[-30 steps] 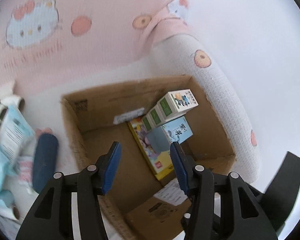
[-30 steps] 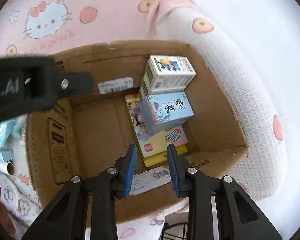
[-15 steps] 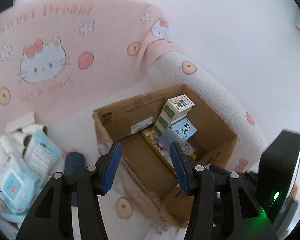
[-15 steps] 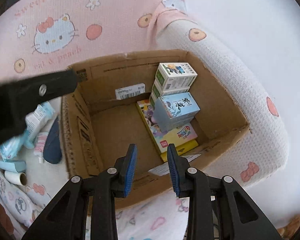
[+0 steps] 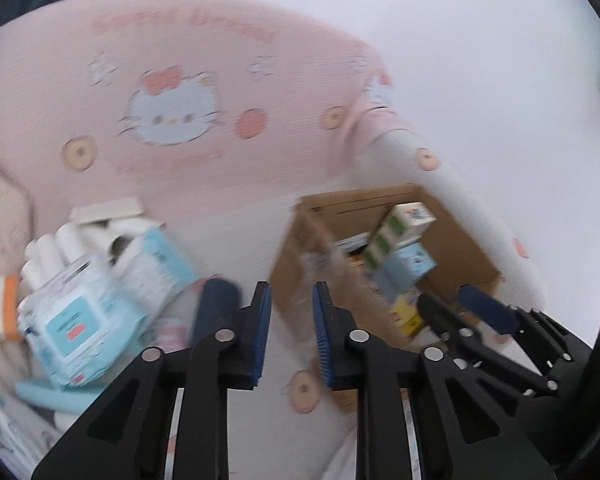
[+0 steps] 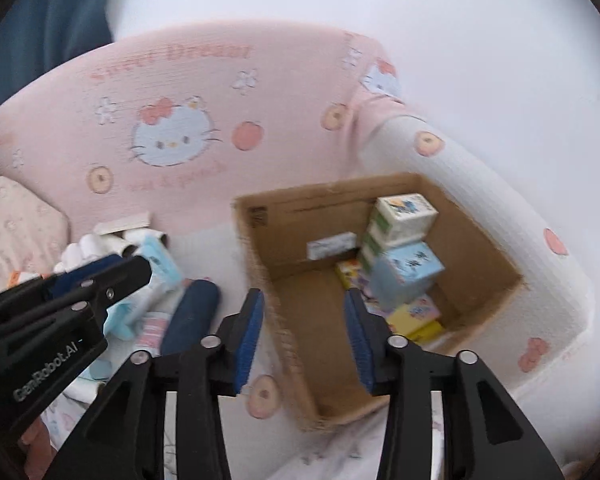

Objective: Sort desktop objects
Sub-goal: 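Withdraw both grippers up out of the cardboard box, then move both grippers back to the pile toward the blue baby wipes pack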

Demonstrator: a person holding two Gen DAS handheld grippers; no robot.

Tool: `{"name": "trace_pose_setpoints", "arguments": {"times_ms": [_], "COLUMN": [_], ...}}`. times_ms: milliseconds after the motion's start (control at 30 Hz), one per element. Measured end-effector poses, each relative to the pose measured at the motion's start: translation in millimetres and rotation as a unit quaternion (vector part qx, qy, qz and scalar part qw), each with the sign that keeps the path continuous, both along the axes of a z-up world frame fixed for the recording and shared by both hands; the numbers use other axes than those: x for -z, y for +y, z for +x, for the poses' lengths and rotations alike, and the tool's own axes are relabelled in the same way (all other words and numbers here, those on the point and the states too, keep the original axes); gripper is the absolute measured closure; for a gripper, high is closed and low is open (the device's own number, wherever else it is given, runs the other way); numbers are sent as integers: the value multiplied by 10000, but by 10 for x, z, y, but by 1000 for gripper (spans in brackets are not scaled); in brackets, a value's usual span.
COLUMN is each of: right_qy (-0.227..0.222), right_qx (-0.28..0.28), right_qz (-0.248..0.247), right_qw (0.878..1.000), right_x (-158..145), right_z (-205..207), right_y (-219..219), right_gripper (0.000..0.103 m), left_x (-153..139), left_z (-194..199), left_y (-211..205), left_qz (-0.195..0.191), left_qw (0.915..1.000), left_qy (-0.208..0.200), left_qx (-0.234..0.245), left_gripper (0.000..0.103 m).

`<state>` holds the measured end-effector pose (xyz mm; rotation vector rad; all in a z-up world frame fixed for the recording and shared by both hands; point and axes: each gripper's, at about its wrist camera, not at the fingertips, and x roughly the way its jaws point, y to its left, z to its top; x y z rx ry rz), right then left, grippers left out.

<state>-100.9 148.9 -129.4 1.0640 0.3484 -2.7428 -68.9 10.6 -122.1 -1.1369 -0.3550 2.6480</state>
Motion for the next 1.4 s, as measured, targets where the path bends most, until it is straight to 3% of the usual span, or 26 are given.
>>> {"name": "trace_pose_setpoints", "arguments": {"times_ms": [267, 400, 600, 633, 667, 733, 933, 1100, 1267, 1400], "right_qy": [194, 301, 73, -3, -63, -141, -185, -165, -479, -575], "right_qx": [-775, -1119, -1282, -1329, -1418, -1620, -2296, -2547, -2690, -2772], "right_qz": [-237, -378, -874, -945, -979, -905, -434, -341, -454, -384], "right_qw": [9965, 9925, 9879, 9866, 9850, 9825, 9721, 9663, 9609, 9583], "right_x": [123, 225, 411, 456, 500, 585, 842, 948, 1084, 1203], "right_z": [239, 357, 448, 462, 480, 529, 727, 705, 378, 21], "right_y": [-531, -689, -701, -720, -746, -832, -1151, -1292, -1474, -1702], "right_gripper": [62, 47, 39, 38, 36, 35, 34, 34, 34, 34], "left_x": [235, 328, 448, 485, 519, 597, 730, 829, 1036, 1276], "left_z": [116, 257, 541, 571, 597, 655, 717, 604, 373, 241], "left_y": [-554, -829, -1145, -1197, -1237, -1337, -1544, -1774, -2011, -2204], "left_qz": [-161, 109, 58, 102, 124, 147, -88, -65, 284, 610], "left_qw": [9984, 9965, 9930, 9923, 9915, 9888, 9862, 9847, 9815, 9709], "left_qy": [-231, -349, -340, -412, -471, -479, -480, -547, -815, -1193], "left_qx": [-482, -758, -1133, -1159, -1210, -1407, -1585, -1656, -1706, -1985], "left_gripper": [81, 81, 81, 75, 59, 39, 39, 39, 39, 39]}}
